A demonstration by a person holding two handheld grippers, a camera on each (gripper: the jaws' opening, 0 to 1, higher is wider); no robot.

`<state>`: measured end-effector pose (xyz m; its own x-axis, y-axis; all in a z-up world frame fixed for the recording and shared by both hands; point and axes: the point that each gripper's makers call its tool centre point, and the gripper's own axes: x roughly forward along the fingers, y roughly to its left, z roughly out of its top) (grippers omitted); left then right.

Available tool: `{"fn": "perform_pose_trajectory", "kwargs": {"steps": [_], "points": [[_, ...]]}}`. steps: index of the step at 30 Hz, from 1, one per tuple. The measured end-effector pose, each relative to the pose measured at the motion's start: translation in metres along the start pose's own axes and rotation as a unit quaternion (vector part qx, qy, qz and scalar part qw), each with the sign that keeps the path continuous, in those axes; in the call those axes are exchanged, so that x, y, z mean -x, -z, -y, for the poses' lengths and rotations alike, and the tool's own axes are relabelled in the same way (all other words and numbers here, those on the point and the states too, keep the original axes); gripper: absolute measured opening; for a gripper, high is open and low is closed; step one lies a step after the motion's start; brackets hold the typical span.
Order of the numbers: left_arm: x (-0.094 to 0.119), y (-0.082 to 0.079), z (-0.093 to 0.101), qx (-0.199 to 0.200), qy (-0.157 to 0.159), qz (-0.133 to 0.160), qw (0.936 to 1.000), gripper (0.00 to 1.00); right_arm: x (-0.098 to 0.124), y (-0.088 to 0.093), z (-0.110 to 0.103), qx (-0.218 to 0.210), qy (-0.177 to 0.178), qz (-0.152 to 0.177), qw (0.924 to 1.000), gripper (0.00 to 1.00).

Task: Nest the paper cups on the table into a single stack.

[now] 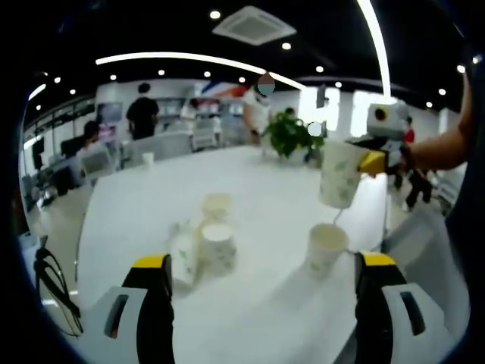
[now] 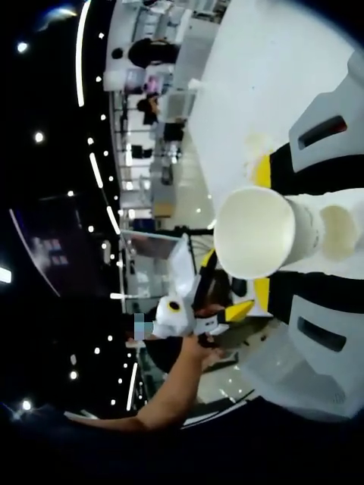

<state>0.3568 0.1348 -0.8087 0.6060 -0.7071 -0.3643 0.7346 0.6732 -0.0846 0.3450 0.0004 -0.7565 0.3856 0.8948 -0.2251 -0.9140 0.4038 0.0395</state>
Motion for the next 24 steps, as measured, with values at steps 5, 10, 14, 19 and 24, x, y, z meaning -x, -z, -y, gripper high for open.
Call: {"fn": "perform_pose_trajectory", "kwargs": {"steps": [5, 10, 14, 19, 24], "points": [[0.0, 0.003, -0.001, 0.004, -0.003, -0.004, 1.0, 0.98, -0.001, 0.009, 0.002, 0.0, 0.006, 0.005, 1.0, 0.36], [-0.001, 0.003, -0.002, 0.004, -0.005, -0.007, 1.0, 0.98, -0.001, 0.015, -0.001, -0.002, 0.006, 0.009, 0.9999, 0.36], [-0.002, 0.001, -0.002, 0.004, -0.005, -0.008, 1.0, 0.98, -0.002, 0.019, -0.001, -0.004, 0.007, 0.008, 0.9999, 0.36], [-0.004, 0.004, -0.003, 0.005, -0.003, -0.014, 0.9999, 0.98, -0.003, 0.027, 0.001, -0.01, 0.011, 0.012, 0.9998, 0.36], [-0.004, 0.006, 0.0, 0.004, 0.002, -0.015, 0.9999, 0.98, -0.005, 0.037, 0.001, -0.016, 0.016, 0.011, 0.9997, 0.36]]}}
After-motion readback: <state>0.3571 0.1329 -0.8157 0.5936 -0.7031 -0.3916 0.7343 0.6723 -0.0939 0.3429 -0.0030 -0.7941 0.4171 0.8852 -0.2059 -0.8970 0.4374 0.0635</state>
